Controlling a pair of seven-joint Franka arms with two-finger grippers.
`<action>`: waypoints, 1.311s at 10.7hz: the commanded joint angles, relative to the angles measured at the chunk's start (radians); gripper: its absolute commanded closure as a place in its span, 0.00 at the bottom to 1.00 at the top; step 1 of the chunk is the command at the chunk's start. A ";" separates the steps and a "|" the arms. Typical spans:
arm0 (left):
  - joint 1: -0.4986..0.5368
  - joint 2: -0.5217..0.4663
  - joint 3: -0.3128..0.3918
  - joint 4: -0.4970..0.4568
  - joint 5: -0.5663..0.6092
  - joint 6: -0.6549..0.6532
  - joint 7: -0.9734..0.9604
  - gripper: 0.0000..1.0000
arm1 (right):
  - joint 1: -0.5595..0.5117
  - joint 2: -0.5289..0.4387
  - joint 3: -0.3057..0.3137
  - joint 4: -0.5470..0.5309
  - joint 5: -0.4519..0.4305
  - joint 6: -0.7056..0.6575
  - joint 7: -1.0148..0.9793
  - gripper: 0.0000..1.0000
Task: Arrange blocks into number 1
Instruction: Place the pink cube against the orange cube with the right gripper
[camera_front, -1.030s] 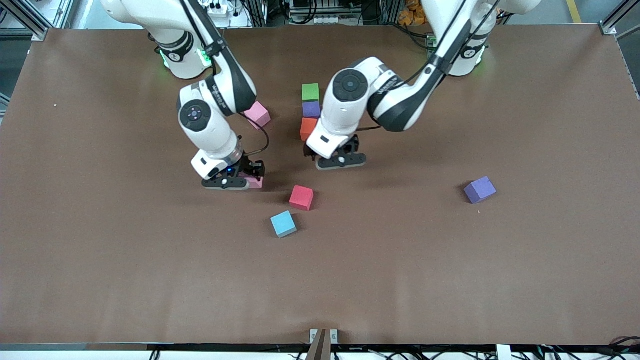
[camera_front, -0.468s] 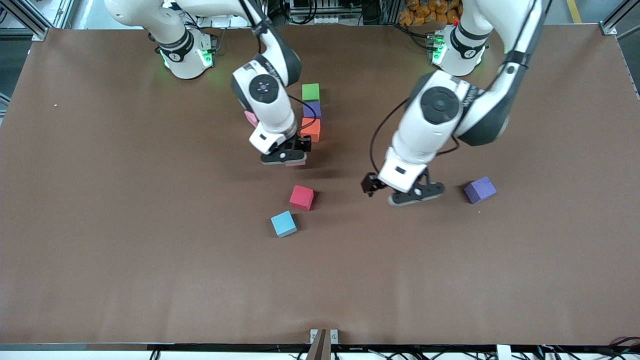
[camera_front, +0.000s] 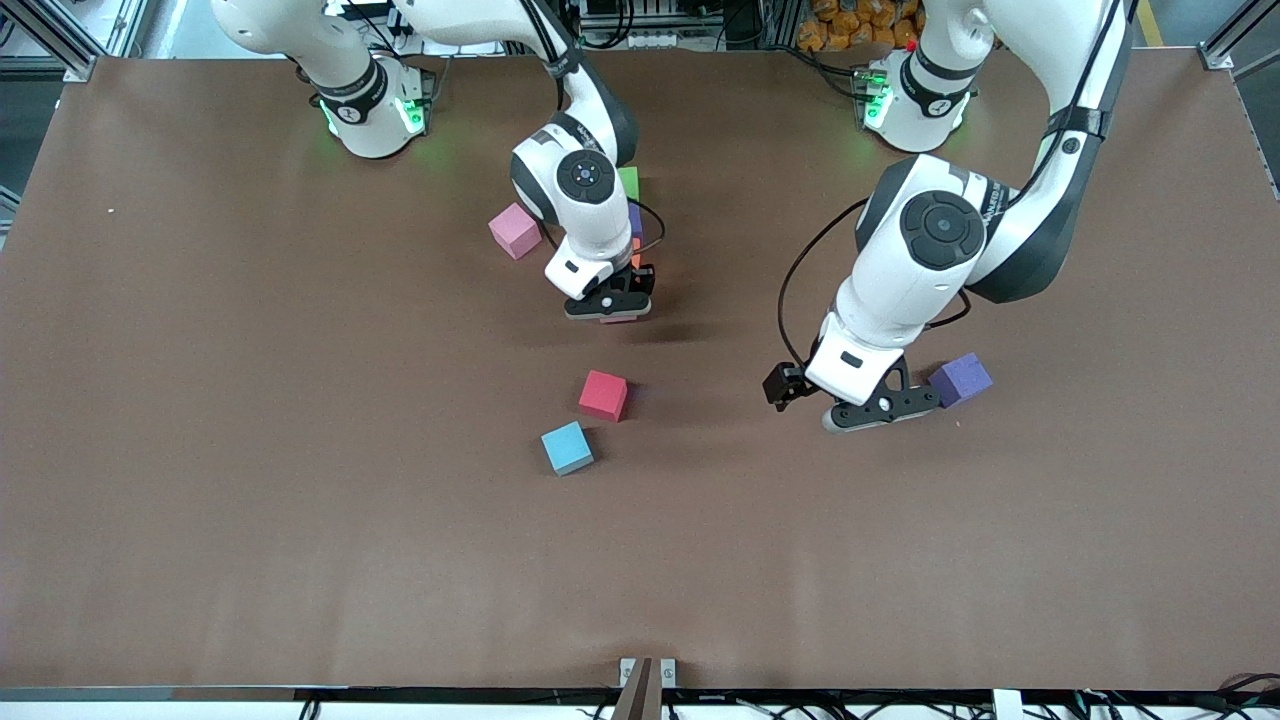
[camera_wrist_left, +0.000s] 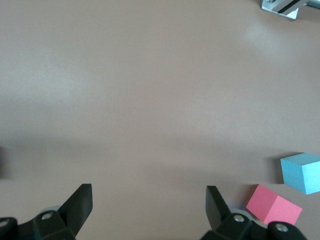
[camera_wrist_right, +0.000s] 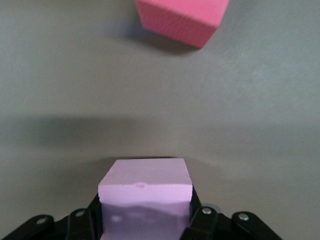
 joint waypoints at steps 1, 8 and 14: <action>0.018 -0.030 -0.008 0.002 0.025 -0.030 0.019 0.00 | 0.022 0.007 0.017 0.012 0.015 -0.004 0.013 0.49; 0.018 -0.022 -0.010 0.007 0.024 -0.034 0.019 0.00 | 0.031 -0.001 0.036 -0.048 0.007 0.009 0.013 0.49; 0.018 -0.020 -0.010 0.007 0.024 -0.036 0.019 0.00 | -0.005 -0.051 0.037 -0.051 0.009 -0.007 0.013 0.00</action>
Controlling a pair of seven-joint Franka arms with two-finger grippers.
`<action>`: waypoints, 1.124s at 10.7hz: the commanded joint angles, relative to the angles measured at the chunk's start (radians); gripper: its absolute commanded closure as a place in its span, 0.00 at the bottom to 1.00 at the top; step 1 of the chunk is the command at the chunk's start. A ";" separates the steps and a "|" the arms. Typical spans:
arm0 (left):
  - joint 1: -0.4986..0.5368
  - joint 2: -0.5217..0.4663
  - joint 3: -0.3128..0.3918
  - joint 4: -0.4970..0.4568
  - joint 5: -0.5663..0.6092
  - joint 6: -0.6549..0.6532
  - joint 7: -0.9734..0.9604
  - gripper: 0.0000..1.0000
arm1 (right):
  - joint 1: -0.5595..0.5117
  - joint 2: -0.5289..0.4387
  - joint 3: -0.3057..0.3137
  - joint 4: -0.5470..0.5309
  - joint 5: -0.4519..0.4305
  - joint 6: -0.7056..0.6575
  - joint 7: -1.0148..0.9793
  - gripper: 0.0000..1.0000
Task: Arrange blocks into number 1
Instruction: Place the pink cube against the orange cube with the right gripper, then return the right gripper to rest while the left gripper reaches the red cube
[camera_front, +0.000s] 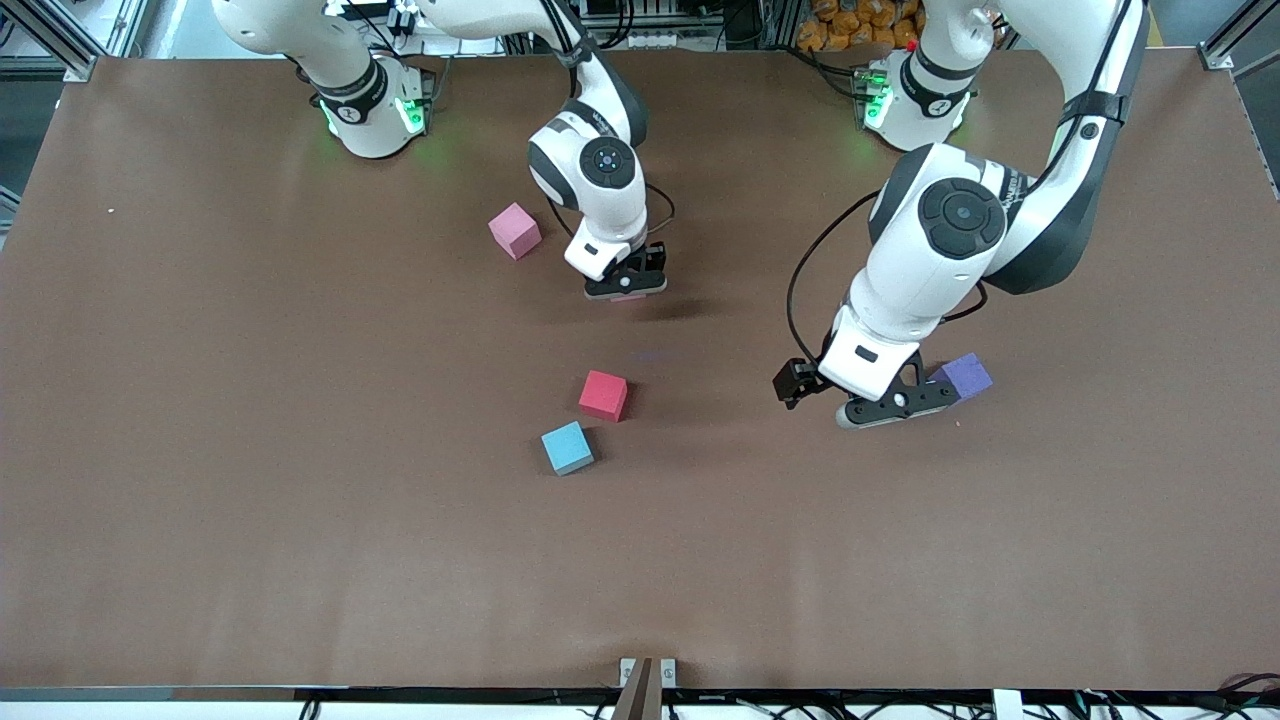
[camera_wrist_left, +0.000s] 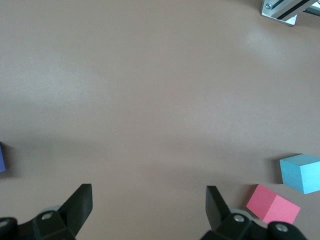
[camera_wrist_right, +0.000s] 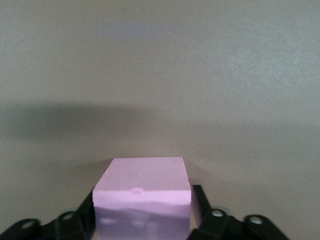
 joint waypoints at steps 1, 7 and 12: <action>0.009 -0.003 -0.009 0.002 0.024 -0.015 0.013 0.00 | -0.056 -0.099 0.006 -0.022 0.009 -0.033 0.008 0.00; 0.007 -0.008 -0.013 0.002 0.021 -0.015 0.013 0.00 | -0.290 -0.280 0.006 0.080 -0.110 -0.300 -0.012 0.00; -0.062 0.058 -0.027 0.028 0.021 -0.012 0.017 0.00 | -0.522 -0.387 0.006 0.199 -0.206 -0.537 -0.299 0.00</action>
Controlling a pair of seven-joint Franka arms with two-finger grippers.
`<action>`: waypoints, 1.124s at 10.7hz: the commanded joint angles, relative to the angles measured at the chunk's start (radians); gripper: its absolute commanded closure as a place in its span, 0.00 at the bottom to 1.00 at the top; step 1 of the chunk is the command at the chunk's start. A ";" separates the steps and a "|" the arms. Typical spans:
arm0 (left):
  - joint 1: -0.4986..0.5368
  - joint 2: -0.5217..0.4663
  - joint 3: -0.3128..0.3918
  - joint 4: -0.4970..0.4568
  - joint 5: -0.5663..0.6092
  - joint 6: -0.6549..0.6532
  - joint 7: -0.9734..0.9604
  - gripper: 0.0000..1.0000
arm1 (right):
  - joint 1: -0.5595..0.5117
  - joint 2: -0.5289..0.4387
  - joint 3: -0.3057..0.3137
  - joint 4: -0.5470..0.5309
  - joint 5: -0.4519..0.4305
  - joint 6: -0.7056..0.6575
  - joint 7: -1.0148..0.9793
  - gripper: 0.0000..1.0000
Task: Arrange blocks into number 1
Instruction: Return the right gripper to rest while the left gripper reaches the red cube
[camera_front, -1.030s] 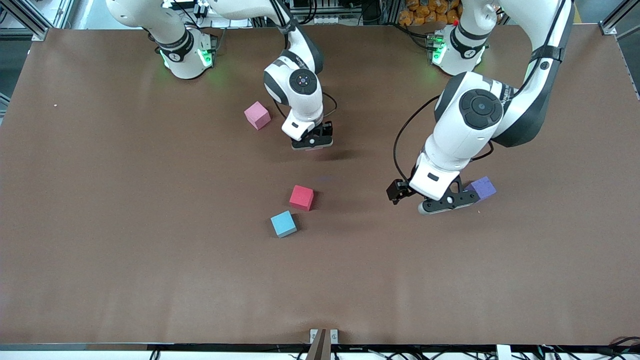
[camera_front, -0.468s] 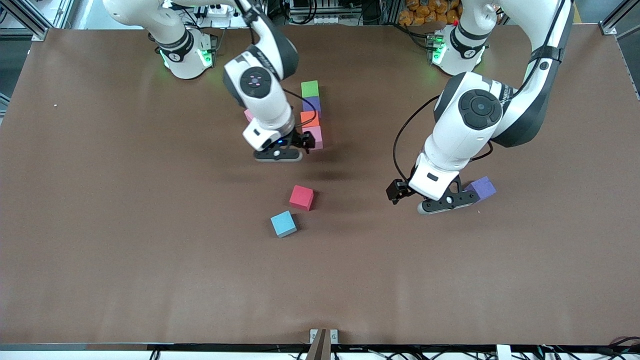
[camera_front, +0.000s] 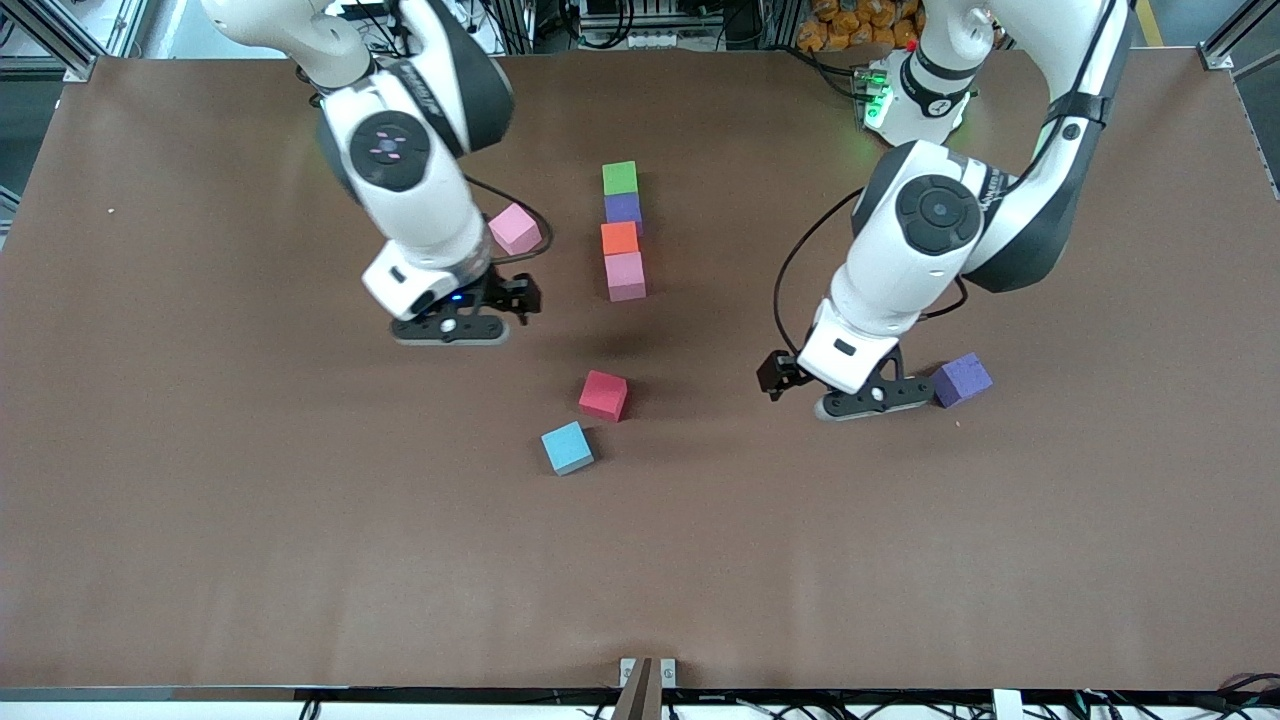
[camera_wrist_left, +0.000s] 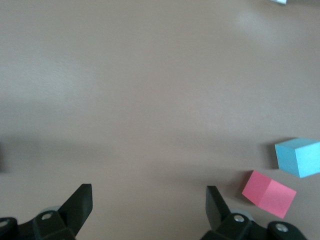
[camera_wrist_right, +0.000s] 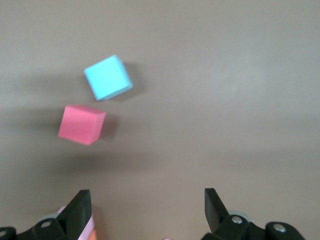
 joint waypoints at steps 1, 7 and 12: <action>-0.066 0.079 -0.003 0.054 0.019 -0.004 0.012 0.00 | -0.137 -0.083 0.017 -0.007 -0.012 -0.047 -0.159 0.00; -0.173 0.282 -0.034 0.196 0.013 0.184 0.282 0.00 | -0.423 -0.080 0.143 0.174 -0.035 -0.212 -0.283 0.00; -0.350 0.425 0.021 0.335 0.015 0.203 0.308 0.00 | -0.529 -0.074 0.149 0.214 -0.035 -0.212 -0.376 0.00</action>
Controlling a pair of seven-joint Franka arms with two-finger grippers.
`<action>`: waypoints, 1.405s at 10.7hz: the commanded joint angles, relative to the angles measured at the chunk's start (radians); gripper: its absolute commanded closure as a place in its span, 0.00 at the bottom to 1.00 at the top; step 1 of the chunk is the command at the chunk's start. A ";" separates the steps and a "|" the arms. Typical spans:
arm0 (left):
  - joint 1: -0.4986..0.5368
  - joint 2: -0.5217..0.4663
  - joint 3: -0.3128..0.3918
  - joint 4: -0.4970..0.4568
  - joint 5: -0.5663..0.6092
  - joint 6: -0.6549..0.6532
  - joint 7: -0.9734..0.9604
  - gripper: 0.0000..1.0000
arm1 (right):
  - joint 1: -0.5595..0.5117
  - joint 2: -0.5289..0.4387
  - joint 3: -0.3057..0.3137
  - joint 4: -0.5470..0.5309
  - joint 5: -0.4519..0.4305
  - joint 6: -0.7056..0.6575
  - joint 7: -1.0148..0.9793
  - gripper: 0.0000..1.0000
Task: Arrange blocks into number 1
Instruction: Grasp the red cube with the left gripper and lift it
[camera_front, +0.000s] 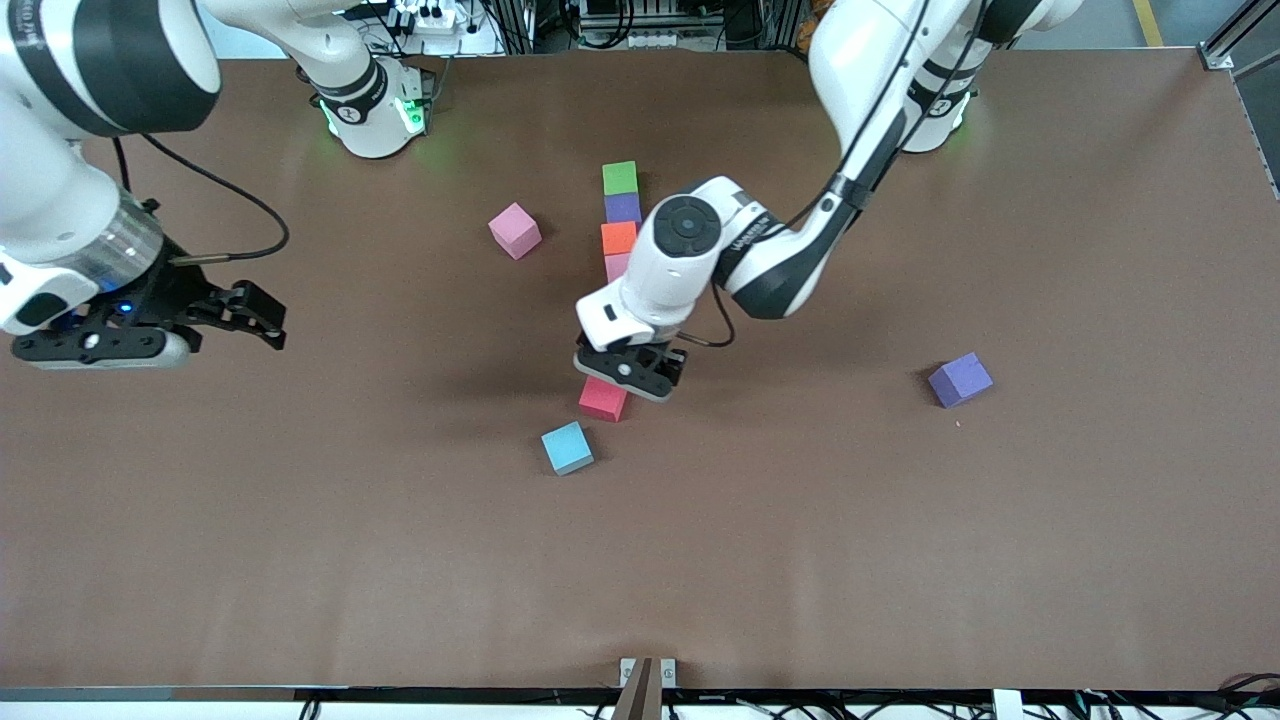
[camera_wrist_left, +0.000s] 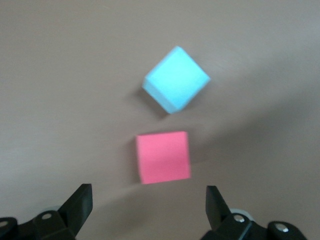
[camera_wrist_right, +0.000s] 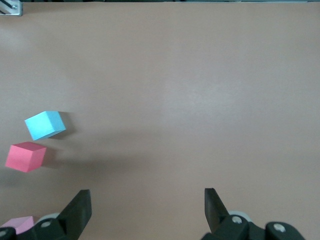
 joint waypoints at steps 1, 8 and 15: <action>-0.057 0.073 0.051 0.058 0.015 0.043 0.031 0.00 | -0.074 0.013 0.035 0.029 -0.012 -0.017 -0.073 0.00; -0.166 0.171 0.184 0.110 -0.090 0.117 0.025 0.00 | -0.131 0.014 0.046 0.052 -0.012 -0.050 -0.085 0.00; -0.198 0.213 0.236 0.110 -0.220 0.159 0.022 0.00 | -0.127 0.019 0.046 0.052 -0.009 -0.050 -0.087 0.00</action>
